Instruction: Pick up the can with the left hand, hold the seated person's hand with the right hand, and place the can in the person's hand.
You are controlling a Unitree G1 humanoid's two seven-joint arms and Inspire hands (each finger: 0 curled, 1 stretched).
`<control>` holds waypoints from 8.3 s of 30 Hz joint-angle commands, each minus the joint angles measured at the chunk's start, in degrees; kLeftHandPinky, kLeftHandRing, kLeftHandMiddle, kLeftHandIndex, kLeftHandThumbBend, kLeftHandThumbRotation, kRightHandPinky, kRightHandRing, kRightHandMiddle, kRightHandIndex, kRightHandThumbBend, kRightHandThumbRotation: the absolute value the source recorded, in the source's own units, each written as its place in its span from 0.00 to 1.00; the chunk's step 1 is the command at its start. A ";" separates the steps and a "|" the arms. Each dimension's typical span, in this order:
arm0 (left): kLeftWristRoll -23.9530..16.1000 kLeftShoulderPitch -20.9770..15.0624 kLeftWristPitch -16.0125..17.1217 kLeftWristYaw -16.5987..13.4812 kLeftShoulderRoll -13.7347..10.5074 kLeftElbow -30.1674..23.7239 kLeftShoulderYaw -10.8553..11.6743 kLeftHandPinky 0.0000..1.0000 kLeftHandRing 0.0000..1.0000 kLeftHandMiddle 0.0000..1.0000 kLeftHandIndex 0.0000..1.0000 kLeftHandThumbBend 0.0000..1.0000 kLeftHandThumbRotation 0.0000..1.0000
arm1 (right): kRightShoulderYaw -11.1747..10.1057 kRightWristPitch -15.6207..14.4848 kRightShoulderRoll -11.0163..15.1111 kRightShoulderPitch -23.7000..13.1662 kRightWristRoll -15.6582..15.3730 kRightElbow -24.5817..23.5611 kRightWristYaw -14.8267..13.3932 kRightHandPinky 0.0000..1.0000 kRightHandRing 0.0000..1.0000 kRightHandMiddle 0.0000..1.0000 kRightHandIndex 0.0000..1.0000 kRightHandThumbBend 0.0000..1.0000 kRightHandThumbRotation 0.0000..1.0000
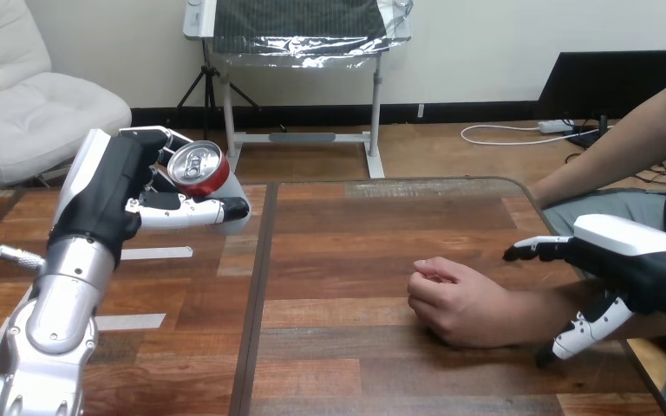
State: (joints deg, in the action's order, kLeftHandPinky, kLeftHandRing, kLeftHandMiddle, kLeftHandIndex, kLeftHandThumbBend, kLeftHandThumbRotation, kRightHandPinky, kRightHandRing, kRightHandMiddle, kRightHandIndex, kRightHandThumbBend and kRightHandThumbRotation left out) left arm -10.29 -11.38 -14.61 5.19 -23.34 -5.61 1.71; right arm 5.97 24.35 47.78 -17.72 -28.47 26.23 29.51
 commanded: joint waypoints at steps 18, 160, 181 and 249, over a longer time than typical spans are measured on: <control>2.15 -2.28 3.43 0.34 0.30 -0.88 2.22 0.25 0.30 0.36 0.42 0.66 0.00 | 3.22 -3.36 0.74 -4.85 -8.92 -0.99 -5.22 0.88 0.89 0.90 0.89 1.00 0.25; 4.48 -2.04 3.48 2.09 0.91 -1.17 3.99 0.26 0.32 0.37 0.42 0.64 0.00 | 18.57 -14.80 -9.94 -10.36 -19.29 8.67 -8.97 0.57 0.71 0.74 0.72 0.82 0.19; 5.16 -1.93 3.21 2.34 1.08 -1.75 4.74 0.26 0.31 0.37 0.41 0.64 0.00 | 20.74 -19.48 -10.21 -11.25 -20.21 8.17 -4.70 0.46 0.59 0.65 0.70 0.86 0.18; 5.79 -1.41 4.35 3.23 1.05 -1.44 5.20 0.26 0.32 0.38 0.41 0.62 0.00 | 21.91 -24.25 -11.64 -15.01 -15.88 10.72 6.70 0.32 0.42 0.47 0.44 0.86 0.01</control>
State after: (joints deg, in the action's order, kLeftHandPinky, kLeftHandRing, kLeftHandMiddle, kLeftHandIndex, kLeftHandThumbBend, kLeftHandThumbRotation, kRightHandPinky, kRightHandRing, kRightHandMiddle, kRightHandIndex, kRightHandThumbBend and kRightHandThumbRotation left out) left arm -4.93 -9.86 -11.65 8.81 -22.18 -5.34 5.91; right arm 27.08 -0.32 38.22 -33.90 -46.14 34.41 35.15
